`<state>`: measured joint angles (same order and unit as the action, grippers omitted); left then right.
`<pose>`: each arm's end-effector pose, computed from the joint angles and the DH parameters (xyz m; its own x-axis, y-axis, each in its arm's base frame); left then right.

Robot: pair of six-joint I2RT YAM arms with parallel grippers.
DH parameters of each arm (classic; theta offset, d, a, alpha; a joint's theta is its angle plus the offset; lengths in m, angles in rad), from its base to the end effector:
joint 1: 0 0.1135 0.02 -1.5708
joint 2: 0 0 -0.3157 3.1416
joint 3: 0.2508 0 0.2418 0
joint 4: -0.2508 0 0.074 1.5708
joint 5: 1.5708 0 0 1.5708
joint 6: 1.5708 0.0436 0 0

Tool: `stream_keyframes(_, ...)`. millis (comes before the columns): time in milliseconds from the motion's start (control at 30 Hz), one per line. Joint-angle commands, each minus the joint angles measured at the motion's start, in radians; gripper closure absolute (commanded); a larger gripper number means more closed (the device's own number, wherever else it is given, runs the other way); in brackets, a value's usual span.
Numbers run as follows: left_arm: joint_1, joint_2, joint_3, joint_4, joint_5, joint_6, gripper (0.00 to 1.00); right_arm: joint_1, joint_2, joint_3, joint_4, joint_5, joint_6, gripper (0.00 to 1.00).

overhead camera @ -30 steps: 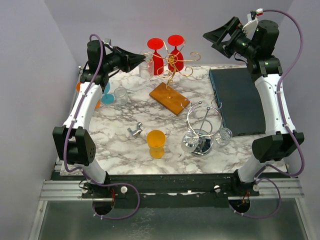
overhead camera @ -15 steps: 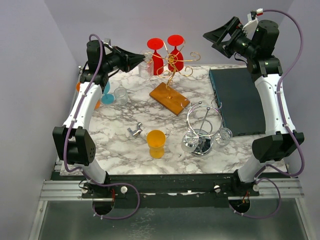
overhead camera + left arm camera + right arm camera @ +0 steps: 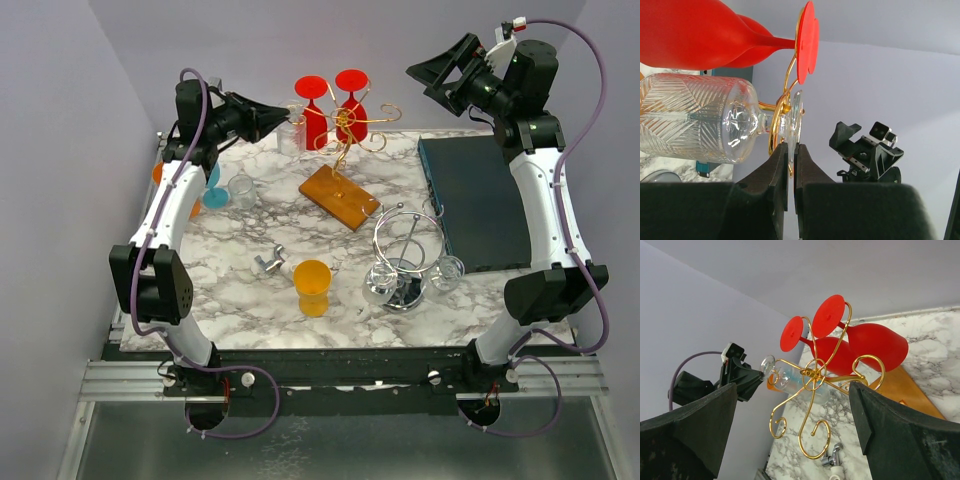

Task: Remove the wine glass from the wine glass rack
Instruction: Pick up the wine glass from the wine rack.

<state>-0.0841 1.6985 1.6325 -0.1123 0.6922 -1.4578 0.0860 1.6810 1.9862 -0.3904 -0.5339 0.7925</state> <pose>0.4000 -0.0616 0.4520 -0.7061 -0.7081 0.0015 -0.0977 0.0954 -0.9906 0.3679 0.0540 0.5454 -0.4719 0.5746 -0.6687 -0.3462 0.5768 0.7399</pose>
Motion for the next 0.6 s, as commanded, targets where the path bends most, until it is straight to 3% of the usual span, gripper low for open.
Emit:
stream_keyframes(0,0.007,0.004,0.065,0.086,0.023,-0.025,1.00,0.004,-0.017,0.019,0.002,0.026,-0.018,0.00)
stream_keyframes(567,-0.012,0.061,0.138,0.086,0.046,-0.029,1.00,0.004,-0.018,0.023,0.002,0.027,-0.018,0.00)
